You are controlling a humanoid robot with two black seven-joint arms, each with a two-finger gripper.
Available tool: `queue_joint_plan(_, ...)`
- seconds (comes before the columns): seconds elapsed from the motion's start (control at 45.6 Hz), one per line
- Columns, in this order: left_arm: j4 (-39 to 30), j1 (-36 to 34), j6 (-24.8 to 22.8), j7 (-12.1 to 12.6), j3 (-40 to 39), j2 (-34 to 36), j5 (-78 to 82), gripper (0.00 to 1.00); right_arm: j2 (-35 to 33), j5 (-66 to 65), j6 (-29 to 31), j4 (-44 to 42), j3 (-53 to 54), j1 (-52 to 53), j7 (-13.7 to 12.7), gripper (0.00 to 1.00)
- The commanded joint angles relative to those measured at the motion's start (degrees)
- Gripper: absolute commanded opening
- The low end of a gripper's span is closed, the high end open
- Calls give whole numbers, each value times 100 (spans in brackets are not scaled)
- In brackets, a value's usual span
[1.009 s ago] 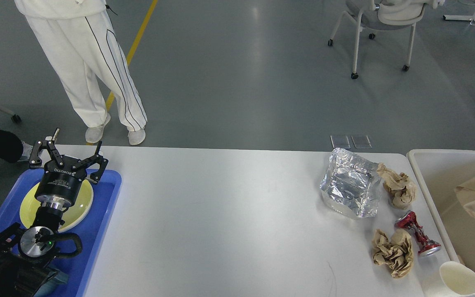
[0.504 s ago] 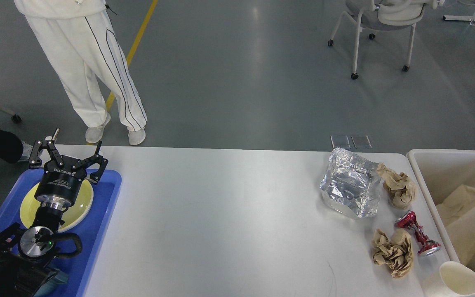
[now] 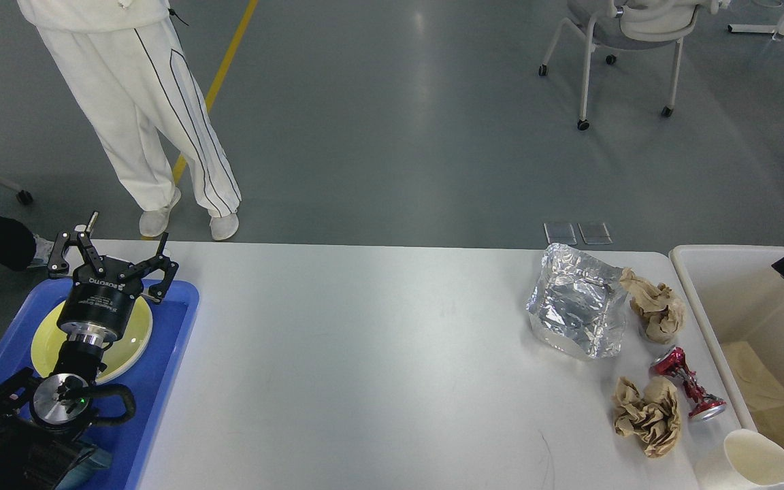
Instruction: Tidy desktop
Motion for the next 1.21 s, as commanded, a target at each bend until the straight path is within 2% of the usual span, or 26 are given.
queue_joint_plan(0.0, 0, 0, 0, 0, 0, 0, -1, 97, 5, -155, 944, -8, -12, 699, -48, 100)
queue_joint_plan(0.307, 0, 0, 0, 0, 0, 0, -1, 97, 365, -1149, 2501, 1, -82, 2299, 13, 100)
queue_joint_plan(0.439, 0, 0, 0, 0, 0, 0, -1, 97, 699, -1237, 2730, 167, -399, 2704, 31, 100)
queue_joint_plan(0.526, 0, 0, 0, 0, 0, 0, -1, 97, 814, -1246, 2853, 588, -425, 3002, 31, 100)
queue_joint_plan(0.614, 0, 0, 0, 0, 0, 0, -1, 97, 814, -1254, 2932, 1448, -425, 3415, 31, 100)
queue_joint_plan(0.855, 0, 0, 0, 0, 0, 0, -1, 97, 594, -1869, 2809, 4498, -390, 4742, 31, 100)
queue_joint_plan(1.096, 0, 0, 0, 0, 0, 0, -1, 97, 357, -3477, 1738, 7363, -364, 5674, -66, 100)
queue_joint_plan(1.118, 0, 0, 0, 0, 0, 0, -1, 97, 357, -3548, 1641, 7888, -373, 5849, -127, 100)
queue_joint_plan(1.184, 0, 0, 0, 0, 0, 0, -1, 97, 357, -3531, 1605, 8419, -364, 6026, -198, 100)
